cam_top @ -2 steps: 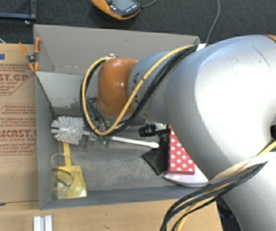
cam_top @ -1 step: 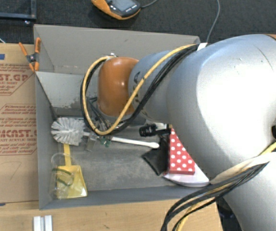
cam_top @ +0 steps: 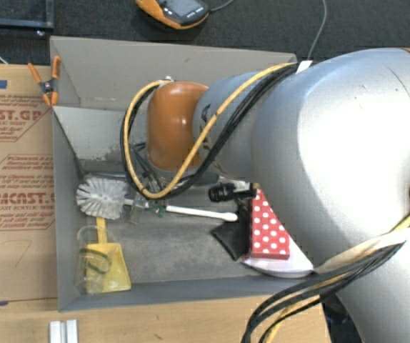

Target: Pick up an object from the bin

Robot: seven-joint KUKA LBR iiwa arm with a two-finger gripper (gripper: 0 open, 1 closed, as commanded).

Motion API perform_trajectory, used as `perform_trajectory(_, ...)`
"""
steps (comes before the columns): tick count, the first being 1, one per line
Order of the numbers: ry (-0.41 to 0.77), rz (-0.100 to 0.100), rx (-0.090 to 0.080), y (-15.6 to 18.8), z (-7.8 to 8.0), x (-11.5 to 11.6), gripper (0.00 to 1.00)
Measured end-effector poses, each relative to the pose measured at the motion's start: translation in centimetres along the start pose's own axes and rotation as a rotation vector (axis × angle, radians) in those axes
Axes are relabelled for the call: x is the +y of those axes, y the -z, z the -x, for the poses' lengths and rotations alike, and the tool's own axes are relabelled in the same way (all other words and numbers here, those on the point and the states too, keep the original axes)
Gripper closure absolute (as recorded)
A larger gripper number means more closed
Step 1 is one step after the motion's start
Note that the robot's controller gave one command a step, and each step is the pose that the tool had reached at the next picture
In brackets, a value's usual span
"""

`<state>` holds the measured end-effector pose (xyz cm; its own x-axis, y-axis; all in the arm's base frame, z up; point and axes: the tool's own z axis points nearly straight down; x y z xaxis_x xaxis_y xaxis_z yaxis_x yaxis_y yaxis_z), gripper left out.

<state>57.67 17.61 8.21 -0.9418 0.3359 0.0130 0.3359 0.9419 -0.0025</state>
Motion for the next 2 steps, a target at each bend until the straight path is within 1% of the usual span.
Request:
perform_trajectory(1,0.000,-0.002,0.003,2.1,-0.1,-0.1,1.00)
perform_trajectory(2,0.000,0.001,-0.002,4.2,0.0,0.0,1.00)
